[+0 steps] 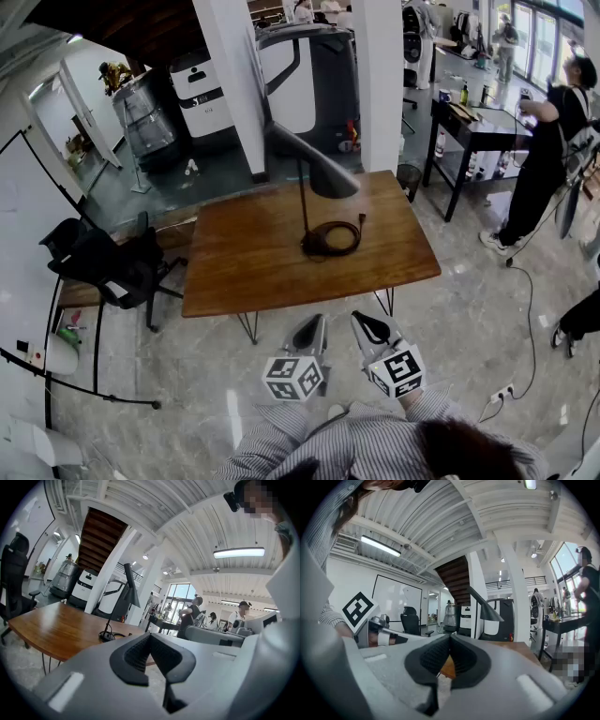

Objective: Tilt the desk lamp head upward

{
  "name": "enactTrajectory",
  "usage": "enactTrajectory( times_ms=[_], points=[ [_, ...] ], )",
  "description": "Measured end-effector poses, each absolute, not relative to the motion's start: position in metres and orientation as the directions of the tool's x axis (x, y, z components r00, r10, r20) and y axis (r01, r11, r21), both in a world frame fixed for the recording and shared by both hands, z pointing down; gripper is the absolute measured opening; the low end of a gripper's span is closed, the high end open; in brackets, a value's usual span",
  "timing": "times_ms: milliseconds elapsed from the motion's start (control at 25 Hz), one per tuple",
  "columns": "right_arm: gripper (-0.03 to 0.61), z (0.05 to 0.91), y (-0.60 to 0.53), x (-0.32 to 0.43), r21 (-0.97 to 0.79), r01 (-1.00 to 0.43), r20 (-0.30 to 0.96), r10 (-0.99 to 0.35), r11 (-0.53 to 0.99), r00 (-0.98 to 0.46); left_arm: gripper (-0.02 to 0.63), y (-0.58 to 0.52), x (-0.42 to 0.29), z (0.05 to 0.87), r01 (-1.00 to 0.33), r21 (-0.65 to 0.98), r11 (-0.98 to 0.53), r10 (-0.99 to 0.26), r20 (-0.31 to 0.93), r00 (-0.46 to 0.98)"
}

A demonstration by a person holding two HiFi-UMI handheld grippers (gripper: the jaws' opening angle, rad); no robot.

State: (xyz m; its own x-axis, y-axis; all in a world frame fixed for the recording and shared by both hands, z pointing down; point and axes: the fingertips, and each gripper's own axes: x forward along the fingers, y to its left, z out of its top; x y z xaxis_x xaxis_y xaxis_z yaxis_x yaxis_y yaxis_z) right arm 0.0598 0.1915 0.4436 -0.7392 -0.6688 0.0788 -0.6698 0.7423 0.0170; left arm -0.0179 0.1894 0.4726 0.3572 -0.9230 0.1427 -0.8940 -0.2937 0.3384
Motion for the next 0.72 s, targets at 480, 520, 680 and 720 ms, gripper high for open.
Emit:
enactTrajectory(
  times_ms=[480,520,680,720],
  points=[
    [0.002,0.447,0.186,0.058,0.01,-0.654,0.083,-0.653,0.756,-0.753,-0.001,0.185,-0.019,0.47,-0.94,0.166,-0.297,-0.935,0.15,0.322],
    [0.002,0.448,0.184,0.058,0.009,-0.654,0.085,-0.652,0.757,-0.753,-0.002,0.184,-0.02,0.47,-0.94,0.171,-0.294,-0.935,0.15,0.32],
    [0.002,0.448,0.177,0.059,0.008,-0.653,0.085,-0.651,0.757,-0.754,0.0,0.179,-0.021,0.47,-0.939,0.195,-0.284,-0.938,0.144,0.314],
    [0.002,0.448,0.174,0.06,0.006,-0.654,0.082,-0.652,0.756,-0.753,0.0,0.177,-0.02,0.469,-0.938,0.197,-0.286,-0.939,0.138,0.315]
  ],
)
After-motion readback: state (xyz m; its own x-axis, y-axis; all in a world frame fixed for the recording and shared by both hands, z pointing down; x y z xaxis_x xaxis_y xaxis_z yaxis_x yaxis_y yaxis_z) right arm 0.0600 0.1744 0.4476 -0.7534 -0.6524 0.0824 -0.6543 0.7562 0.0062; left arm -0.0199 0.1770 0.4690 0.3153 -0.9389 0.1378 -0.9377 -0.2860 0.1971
